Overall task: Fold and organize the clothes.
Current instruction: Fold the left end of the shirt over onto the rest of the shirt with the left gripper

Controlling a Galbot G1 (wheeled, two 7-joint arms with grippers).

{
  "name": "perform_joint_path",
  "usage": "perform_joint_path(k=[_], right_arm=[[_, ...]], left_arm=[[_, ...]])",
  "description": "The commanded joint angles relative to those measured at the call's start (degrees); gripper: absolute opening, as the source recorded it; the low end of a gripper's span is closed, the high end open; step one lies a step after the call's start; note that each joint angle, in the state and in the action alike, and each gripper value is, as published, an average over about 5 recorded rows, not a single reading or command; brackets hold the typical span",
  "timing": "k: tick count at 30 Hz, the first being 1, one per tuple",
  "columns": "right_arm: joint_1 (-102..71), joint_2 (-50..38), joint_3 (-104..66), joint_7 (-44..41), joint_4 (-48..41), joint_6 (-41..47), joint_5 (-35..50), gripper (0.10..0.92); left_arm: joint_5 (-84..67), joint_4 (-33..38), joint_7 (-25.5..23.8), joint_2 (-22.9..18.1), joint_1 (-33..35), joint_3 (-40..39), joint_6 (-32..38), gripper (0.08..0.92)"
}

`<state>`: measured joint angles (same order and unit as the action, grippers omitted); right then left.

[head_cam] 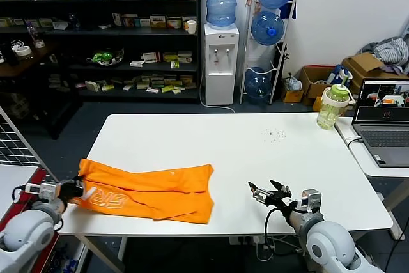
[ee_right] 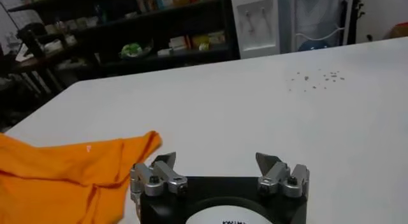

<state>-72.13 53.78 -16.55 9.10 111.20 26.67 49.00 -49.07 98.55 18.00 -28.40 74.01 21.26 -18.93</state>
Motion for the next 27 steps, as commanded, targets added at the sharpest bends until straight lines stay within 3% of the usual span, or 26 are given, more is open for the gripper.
perform_joint_path(k=[1,5,11,15,18,27], right_arm=[[-0.04,0.77,0.65,-0.25,-0.08,-0.27,-1.03,0.823],[-0.60,1.77,0.65,0.32,-0.16,0.06,-1.74,0.823],[-1.31,3.33,0.73,1.88,0.07,1.11,-2.45,0.823],[-2.20,3.82,0.20,2.50,0.47,1.59,-2.74,0.823],[-3.05,4.08,-0.33,2.64,0.47,1.69,-2.96,0.823],[-2.98,4.53,0.11,2.91,-0.33,1.91,-3.03,0.823]], left_arm=[[2.07,-4.56,-1.02,9.49,-1.97,1.71,-1.39,0.111],[-10.26,8.19,5.29,3.45,-2.58,0.25,-6.15,0.111],[-29.82,23.09,21.44,-11.73,-8.43,-11.05,-10.97,0.111],[-30.23,22.57,24.31,-20.83,-14.07,-17.57,-11.16,0.111],[-29.48,20.19,24.63,-24.39,-17.73,-20.19,-11.15,0.111],[-25.69,15.65,23.19,-28.17,-21.16,-23.19,-10.89,0.111]])
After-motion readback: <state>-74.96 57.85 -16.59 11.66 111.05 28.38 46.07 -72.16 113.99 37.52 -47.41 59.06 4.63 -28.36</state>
